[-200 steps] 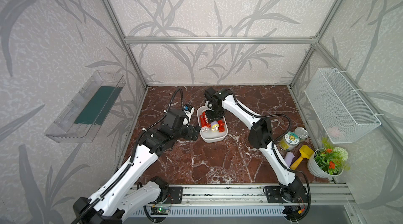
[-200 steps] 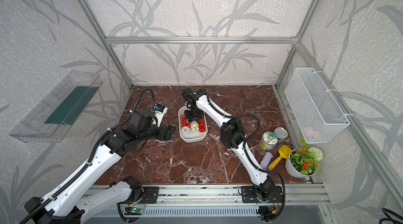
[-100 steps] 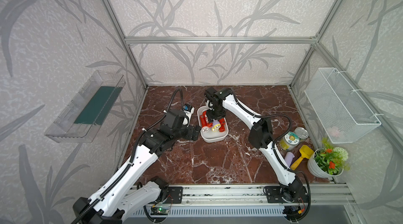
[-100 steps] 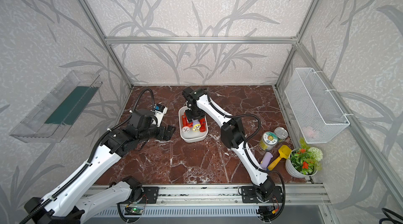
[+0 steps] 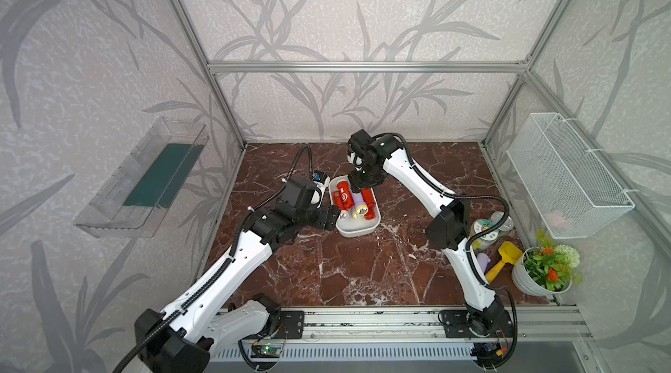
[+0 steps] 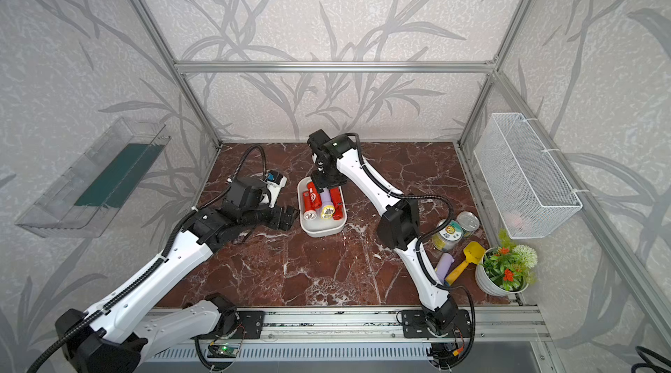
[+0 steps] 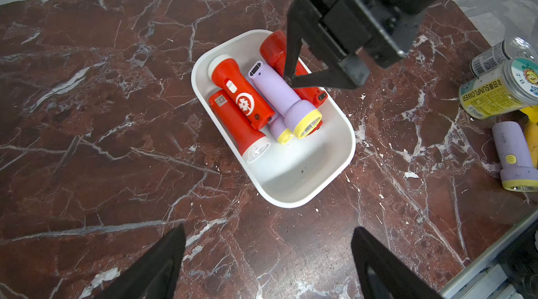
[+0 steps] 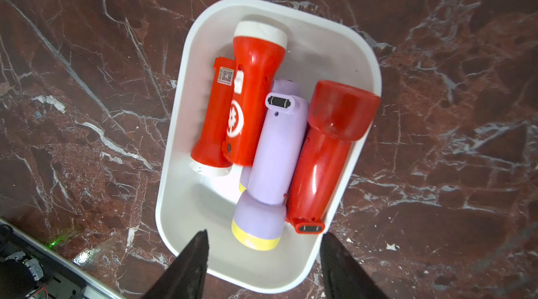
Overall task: Put the flashlights into the storage boxes
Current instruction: Pick up the flashlight from the center of the board.
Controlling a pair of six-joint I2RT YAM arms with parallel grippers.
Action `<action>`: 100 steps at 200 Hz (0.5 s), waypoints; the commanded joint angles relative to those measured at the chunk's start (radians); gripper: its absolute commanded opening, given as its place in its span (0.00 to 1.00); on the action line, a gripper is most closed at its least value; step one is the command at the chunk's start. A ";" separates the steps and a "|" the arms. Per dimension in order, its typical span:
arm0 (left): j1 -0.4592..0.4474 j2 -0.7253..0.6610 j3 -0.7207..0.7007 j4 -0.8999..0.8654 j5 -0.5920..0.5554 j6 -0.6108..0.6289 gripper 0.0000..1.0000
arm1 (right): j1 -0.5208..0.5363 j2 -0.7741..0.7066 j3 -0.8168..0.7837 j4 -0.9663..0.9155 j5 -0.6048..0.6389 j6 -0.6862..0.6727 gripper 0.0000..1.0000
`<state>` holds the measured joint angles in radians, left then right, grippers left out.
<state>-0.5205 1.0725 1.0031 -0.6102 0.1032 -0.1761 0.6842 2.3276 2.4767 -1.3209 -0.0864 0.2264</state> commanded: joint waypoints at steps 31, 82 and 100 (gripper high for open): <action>0.006 0.061 0.029 0.075 0.054 0.008 0.92 | -0.038 -0.255 -0.388 0.110 0.045 0.002 0.67; 0.005 0.187 0.097 0.131 0.138 0.017 0.92 | -0.144 -0.536 -0.892 0.305 0.040 0.080 0.68; 0.002 0.233 0.118 0.143 0.180 0.018 0.92 | -0.164 -0.611 -1.017 0.338 0.056 0.089 0.68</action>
<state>-0.5205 1.2644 1.0744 -0.5076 0.2104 -0.1738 0.5396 1.8183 1.5829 -1.0649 -0.0525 0.2821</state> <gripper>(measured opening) 0.917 0.679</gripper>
